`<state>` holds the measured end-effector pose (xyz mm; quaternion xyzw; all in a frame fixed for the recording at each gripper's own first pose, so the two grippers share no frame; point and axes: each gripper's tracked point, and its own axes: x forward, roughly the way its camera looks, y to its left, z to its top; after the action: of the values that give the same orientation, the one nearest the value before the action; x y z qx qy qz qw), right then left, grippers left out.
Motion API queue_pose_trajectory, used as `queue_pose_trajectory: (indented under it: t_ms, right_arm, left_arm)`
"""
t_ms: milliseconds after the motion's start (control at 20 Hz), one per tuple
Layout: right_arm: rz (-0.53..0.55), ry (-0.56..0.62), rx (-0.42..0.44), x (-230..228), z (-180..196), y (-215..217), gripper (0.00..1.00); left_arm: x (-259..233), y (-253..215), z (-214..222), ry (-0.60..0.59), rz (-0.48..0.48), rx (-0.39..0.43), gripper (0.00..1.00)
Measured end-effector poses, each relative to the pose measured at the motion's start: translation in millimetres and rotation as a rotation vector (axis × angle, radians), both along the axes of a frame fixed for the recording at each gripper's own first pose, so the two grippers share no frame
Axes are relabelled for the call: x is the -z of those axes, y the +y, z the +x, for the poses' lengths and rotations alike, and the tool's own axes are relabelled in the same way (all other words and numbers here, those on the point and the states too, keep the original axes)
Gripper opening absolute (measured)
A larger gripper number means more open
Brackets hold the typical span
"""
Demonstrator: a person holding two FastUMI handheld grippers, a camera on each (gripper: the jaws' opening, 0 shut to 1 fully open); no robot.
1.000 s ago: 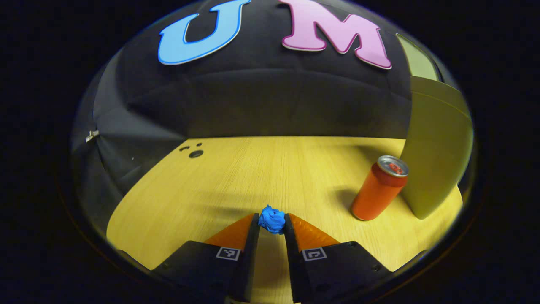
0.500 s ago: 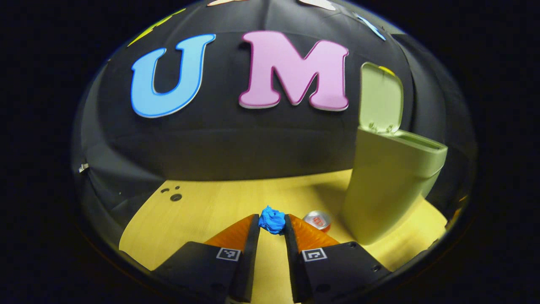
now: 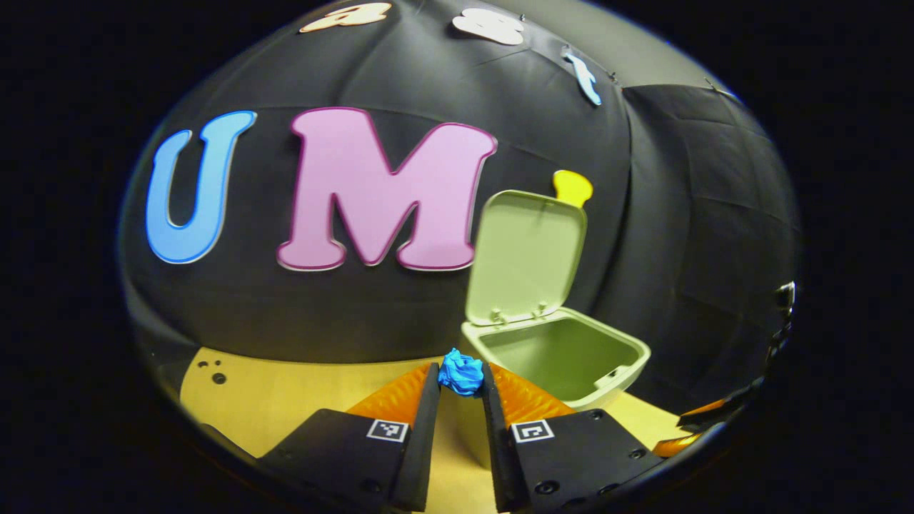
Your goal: Press the lid of the desktop garbage bin to open it, pick up the crumpled paper on the desktop and throw it into the bin, then pick up the pop can on the desktop and drop it into the bin, and finally close the garbage bin lid.
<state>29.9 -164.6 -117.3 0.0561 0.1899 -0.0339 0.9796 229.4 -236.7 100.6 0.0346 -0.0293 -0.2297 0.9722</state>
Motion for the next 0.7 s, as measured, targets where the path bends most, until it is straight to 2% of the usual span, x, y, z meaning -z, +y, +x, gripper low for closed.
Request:
queue_pose_trajectory:
  t_ms: [300, 450, 650, 700]
  right_arm:
    - [-0.012, -0.011, -0.014, -2, -4, -5, 0.99]
    - [-0.003, -0.007, -0.010, 1, -6, -9, 0.99]
    - [0.014, 0.006, 0.005, 7, -8, -14, 0.99]
    - [0.021, 0.010, 0.011, 8, -12, -16, 0.99]
  left_arm:
    - [10, -67, 5, 0.020, 0.066, 0.107, 0.38]
    - [21, -84, 8, 0.050, 0.083, 0.117, 0.42]
    - [29, -93, 13, 0.053, 0.136, 0.087, 0.57]
    - [28, -94, 11, 0.045, 0.137, 0.088, 0.71]
